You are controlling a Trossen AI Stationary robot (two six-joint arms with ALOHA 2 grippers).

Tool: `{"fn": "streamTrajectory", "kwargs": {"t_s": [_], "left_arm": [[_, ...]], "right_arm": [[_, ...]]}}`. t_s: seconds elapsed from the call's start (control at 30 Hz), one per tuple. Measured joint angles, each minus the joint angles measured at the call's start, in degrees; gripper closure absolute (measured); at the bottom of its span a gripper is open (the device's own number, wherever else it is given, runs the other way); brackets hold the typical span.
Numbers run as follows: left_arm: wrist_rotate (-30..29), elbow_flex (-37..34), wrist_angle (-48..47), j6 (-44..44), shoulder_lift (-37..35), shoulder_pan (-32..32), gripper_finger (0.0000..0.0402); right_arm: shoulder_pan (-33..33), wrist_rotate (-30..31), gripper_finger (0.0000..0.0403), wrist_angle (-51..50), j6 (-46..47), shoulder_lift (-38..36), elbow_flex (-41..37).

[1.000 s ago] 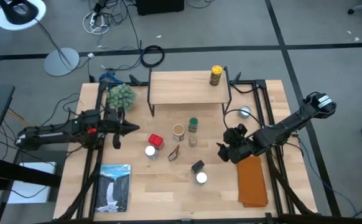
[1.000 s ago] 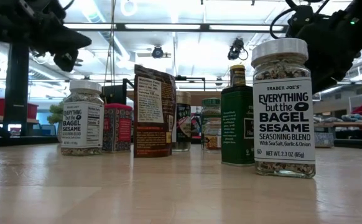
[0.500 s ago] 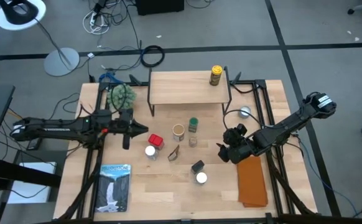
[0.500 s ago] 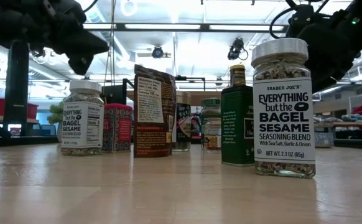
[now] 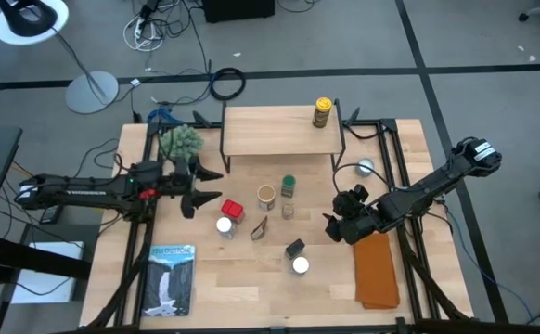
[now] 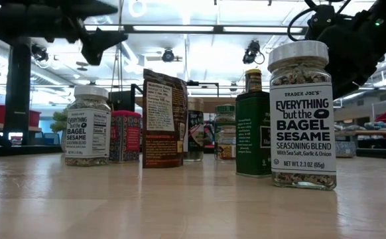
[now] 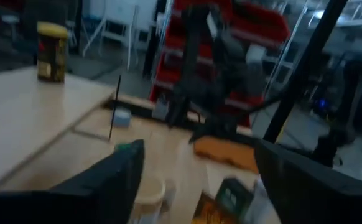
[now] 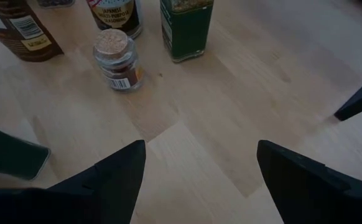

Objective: Shelf spices
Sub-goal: Put the top white seasoning bottle on the shelf

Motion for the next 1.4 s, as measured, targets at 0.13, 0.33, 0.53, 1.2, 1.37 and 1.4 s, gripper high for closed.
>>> {"fn": "streamTrajectory", "kwargs": {"t_s": [0.13,0.33,0.53,1.2,1.37,1.4], "left_arm": [[-1.83,0.0,5.25,-0.43,0.0,0.02,0.005],[-1.87,0.02,10.83,-0.57,-0.07,0.02,0.0044],[-2.39,0.02,19.0,0.09,0.01,0.02,0.0044],[-9.57,35.45,-50.42,6.01,11.26,-6.51,0.0052],[-11.76,39.28,-60.84,0.32,18.5,-10.48,0.0057],[-11.59,39.53,-61.31,-0.27,19.92,-11.28,0.0057]], "right_arm": [[-0.02,0.0,0.0096,0.0,-0.12,0.0,0.0],[-0.07,0.79,0.0096,0.02,-0.42,-0.01,0.02],[-0.07,0.85,0.0096,0.31,-0.26,-0.02,0.02],[-0.07,0.9,0.0096,0.47,-0.92,-0.02,0.04],[-0.09,0.91,0.0096,0.45,-1.45,-0.02,0.04],[-0.09,0.92,0.0096,0.47,-1.47,-0.02,0.04]]}}
